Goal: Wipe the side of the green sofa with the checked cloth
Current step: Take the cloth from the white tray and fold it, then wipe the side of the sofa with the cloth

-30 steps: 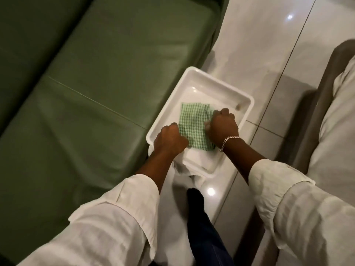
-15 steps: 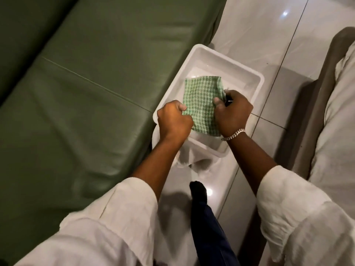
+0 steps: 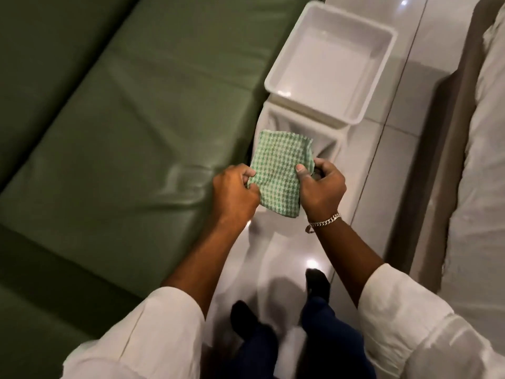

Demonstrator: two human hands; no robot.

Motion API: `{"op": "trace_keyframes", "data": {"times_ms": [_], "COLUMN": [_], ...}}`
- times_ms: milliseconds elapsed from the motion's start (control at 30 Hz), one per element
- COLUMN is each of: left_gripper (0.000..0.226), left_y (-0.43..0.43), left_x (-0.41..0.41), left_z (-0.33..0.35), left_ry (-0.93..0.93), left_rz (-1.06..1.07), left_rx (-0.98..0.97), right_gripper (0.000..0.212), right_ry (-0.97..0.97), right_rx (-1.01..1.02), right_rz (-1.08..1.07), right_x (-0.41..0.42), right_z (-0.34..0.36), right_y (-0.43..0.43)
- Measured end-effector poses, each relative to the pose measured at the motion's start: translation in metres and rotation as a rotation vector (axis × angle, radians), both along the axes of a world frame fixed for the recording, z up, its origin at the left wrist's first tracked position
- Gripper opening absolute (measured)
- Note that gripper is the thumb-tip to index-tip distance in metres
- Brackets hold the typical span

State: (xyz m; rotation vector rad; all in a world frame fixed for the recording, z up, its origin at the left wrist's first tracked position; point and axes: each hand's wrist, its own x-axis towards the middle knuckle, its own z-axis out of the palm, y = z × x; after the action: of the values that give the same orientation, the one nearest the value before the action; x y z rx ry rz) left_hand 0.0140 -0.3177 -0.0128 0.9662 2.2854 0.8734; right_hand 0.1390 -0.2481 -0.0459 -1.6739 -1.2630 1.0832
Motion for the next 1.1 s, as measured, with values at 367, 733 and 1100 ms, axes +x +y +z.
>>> {"op": "trace_keyframes", "data": {"times_ms": [367, 733, 1100], "left_gripper": [0.024, 0.033, 0.053], "left_y": [-0.184, -0.233, -0.214], "left_x": [0.01, -0.011, -0.075], "left_z": [-0.197, -0.262, -0.175], "left_ry": [0.243, 0.606, 1.016], "left_rz": [-0.115, -0.298, -0.715], "left_rx": [-0.289, -0.59, -0.412], "right_gripper": [0.01, 0.023, 0.064], "right_ry": [0.245, 0.456, 0.431], "right_rx": [-0.496, -0.746, -0.633], "right_rz": [0.036, 0.1, 0.304], "right_x": [-0.022, -0.103, -0.161], "right_z": [-0.26, -0.374, -0.325], "right_y": [-0.176, -0.229, -0.243]}}
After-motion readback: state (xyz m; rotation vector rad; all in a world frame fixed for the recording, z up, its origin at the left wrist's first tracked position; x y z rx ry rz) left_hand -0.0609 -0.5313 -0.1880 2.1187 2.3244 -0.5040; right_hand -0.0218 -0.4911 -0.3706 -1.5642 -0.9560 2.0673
